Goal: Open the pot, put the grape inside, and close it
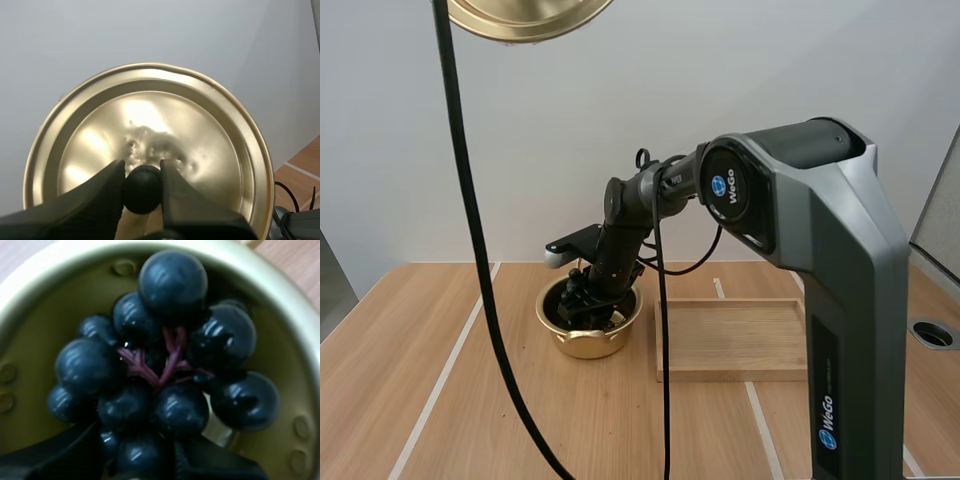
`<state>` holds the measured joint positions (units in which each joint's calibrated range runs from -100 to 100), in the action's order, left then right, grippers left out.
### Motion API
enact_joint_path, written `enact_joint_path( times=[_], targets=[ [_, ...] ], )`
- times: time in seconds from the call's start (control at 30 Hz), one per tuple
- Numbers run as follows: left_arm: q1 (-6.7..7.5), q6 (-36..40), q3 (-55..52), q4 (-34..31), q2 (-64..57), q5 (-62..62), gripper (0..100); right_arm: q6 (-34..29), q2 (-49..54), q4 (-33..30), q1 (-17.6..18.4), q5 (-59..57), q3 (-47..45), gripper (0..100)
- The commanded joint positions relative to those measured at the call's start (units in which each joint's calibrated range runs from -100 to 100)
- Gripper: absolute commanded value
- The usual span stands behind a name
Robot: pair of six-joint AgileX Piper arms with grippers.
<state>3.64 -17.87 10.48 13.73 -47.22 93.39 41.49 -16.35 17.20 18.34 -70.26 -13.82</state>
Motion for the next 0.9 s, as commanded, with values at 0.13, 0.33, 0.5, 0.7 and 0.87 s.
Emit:
enact_joint_path(
  times=[0.13,0.33,0.5,0.7,0.87],
  targets=[
    [0.19,0.59,0.47,0.18,-0.44,-0.74,0,-1.21,-2.14,-2.00,0.01,0.73,0.41,0],
    [0.19,0.59,0.47,-0.21,-0.44,-0.72,0,-1.21,-2.14,-2.29,0.01,1.12,0.41,0],
    [0.19,0.59,0.47,-0.88,-0.44,-0.56,0,-1.21,-2.14,-2.66,0.01,-0.21,0.41,0],
    [0.19,0.59,0.47,-0.88,-0.44,-0.56,0,-2.46,-2.14,-3.01,0.01,-0.83,0.41,41],
    [0.19,0.59,0.47,-0.88,-0.44,-0.56,0,-3.63,-2.14,-3.01,0.01,-1.03,0.41,100]
  ],
)
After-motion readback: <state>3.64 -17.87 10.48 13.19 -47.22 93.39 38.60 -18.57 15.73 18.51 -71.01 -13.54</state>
